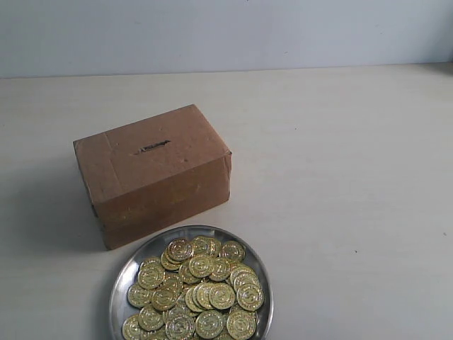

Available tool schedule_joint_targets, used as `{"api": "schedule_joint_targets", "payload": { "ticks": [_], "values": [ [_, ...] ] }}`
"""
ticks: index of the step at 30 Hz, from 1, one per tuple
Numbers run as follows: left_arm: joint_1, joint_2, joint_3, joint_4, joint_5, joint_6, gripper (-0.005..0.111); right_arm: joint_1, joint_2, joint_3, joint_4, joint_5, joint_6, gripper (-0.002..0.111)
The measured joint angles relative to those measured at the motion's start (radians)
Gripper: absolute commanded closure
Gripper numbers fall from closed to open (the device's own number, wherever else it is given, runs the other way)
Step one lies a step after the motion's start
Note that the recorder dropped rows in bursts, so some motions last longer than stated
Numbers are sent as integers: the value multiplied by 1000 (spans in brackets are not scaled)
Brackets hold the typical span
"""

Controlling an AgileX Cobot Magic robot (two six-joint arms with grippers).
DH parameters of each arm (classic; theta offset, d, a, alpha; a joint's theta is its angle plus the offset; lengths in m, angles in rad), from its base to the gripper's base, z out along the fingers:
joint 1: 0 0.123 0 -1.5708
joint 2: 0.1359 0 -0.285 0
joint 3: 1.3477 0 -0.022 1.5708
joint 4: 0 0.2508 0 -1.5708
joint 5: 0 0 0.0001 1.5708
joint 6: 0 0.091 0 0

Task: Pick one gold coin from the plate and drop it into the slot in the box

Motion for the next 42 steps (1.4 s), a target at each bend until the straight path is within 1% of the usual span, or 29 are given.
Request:
{"api": "schedule_joint_targets", "payload": {
  "ticks": [4, 10, 17, 19, 34, 42],
  "values": [
    [0, 0, 0, -2, 0, 0, 107, 0, 0, 0, 6, -6, 42, 45],
    [0, 0, 0, -2, 7, 0, 107, -12, 0, 0, 7, -6, 47, 45],
    [0, 0, 0, -4, 7, 0, 107, -142, 0, 0, 8, -6, 48, 45],
    [0, 0, 0, -4, 7, 0, 107, -157, 0, 0, 8, -6, 48, 45],
    [0, 0, 0, -4, 7, 0, 107, -160, 0, 0, 10, -6, 48, 45],
    [0, 0, 0, -4, 7, 0, 107, -160, 0, 0, 10, -35, 48, 45]
  ]
}}
